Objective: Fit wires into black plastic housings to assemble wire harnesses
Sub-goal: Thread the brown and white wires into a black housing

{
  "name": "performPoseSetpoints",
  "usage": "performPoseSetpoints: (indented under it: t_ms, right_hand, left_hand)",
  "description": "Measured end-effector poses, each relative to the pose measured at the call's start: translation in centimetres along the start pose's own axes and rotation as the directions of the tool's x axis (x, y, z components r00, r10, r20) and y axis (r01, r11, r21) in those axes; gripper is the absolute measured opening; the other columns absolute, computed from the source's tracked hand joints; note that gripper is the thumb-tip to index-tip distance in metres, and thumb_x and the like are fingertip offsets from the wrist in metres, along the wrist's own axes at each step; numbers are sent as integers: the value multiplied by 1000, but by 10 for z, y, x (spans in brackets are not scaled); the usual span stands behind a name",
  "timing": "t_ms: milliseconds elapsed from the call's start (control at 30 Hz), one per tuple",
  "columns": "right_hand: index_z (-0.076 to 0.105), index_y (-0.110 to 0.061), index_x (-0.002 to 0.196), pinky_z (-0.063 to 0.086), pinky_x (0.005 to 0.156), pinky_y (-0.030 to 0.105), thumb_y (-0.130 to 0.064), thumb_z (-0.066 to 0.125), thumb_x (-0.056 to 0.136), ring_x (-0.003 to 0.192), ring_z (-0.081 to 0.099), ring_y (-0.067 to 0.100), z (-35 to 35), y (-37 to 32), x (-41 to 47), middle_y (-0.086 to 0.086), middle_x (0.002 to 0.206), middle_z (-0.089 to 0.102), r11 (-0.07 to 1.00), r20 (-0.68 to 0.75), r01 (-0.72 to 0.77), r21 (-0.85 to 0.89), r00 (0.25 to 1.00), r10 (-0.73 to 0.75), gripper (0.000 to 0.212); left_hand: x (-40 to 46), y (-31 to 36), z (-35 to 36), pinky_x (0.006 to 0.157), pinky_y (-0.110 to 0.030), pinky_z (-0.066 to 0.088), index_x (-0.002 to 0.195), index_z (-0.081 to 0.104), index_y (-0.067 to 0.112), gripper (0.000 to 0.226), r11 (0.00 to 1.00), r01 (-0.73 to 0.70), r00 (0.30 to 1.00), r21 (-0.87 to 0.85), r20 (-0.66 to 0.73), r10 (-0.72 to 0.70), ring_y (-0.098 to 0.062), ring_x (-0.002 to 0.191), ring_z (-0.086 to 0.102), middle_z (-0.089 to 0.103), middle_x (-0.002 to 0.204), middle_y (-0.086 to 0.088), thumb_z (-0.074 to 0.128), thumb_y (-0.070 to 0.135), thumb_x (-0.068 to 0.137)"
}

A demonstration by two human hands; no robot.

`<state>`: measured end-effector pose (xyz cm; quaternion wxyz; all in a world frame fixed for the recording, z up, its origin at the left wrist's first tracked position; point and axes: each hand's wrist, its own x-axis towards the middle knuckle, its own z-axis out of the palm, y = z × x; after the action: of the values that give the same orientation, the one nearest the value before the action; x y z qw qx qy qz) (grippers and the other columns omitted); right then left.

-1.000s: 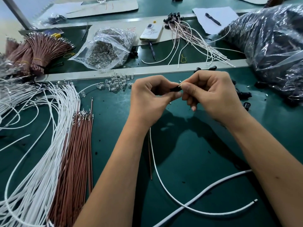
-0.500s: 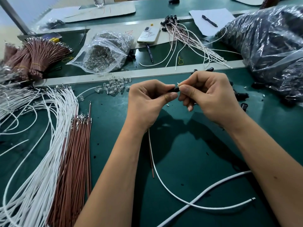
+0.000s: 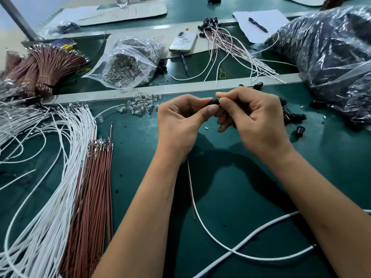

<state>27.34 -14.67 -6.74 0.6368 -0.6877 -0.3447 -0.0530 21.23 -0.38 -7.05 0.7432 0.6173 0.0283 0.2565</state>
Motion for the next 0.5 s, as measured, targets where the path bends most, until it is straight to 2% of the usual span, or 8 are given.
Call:
performPoseSetpoints:
  t_ms: [100,333,433,500]
  right_hand:
    - [74,-1,109,64,60,33,-4,63,101,64,70,25,1,1,-2,16,76,69,999,-38,41,-25,998,-42,14]
    - [73,-7,111,65,63,34,-4,63,101,68,73,20,4,-1,-3,9,80,71,999,-62,48,3,997,-48,14]
    - [71,-7,119,65,62,36,-7,62,102,73,71,18,1,-6,0,11,85,71,998,-32,-29,58,999,31,19]
    - [67,-7,128,65,63,40,-15,62,103,81,72,21,0,-11,5,13,91,72,981,-20,-164,103,986,166,26]
  left_hand:
    - [1,0,1,68,-18,52,85,73,0,16,1000,-2,1000,-15,-22,1,-6,67,67,75,74,-1,76,-14,77]
    - [0,4,3,73,-24,55,83,73,1,16,1000,-5,999,-8,-42,5,-14,73,70,76,78,-4,77,-13,76]
    - [1,11,10,70,-23,55,82,73,0,14,999,42,992,0,-119,-41,-13,69,69,75,77,-8,79,-11,76]
    - [9,19,21,70,-25,54,80,72,2,13,990,104,967,-91,-224,-122,-14,66,66,74,76,-10,80,-7,77]
